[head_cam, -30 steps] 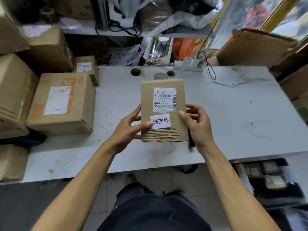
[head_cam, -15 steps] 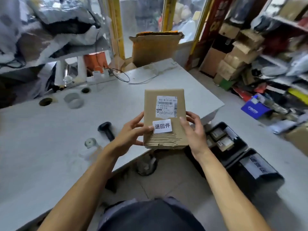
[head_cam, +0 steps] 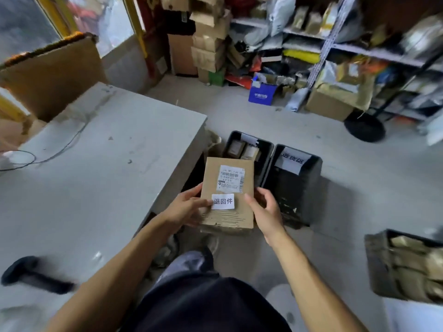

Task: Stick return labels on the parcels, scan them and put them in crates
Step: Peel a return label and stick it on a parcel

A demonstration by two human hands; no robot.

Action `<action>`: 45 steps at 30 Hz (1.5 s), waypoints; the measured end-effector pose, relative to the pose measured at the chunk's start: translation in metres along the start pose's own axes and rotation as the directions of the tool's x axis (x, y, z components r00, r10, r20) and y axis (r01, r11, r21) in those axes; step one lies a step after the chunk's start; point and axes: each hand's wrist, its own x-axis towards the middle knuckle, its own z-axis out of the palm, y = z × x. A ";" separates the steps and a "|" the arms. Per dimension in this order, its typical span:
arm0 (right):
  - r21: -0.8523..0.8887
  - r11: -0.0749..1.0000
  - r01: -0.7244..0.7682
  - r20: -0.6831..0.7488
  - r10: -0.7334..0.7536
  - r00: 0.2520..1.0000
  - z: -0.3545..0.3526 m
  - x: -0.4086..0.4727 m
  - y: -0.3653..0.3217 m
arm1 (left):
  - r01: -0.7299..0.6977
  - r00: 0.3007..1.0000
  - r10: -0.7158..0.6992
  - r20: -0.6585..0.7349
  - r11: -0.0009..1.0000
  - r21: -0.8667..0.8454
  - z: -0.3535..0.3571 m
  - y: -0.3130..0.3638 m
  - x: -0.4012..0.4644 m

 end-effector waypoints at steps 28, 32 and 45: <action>-0.255 0.834 -0.489 -0.037 0.497 0.867 -0.040 0.516 0.195 | 0.412 0.911 -0.412 0.032 0.911 -0.017 0.054 -0.092 0.587; -0.292 0.855 -0.429 -0.052 0.433 0.900 -0.020 0.615 0.273 | 0.389 0.919 -0.390 0.056 0.921 0.031 0.041 -0.154 0.696; -0.303 0.827 -0.474 -0.187 0.436 0.880 0.054 0.725 0.426 | 0.346 0.927 -0.369 0.072 0.912 0.221 0.025 -0.261 0.855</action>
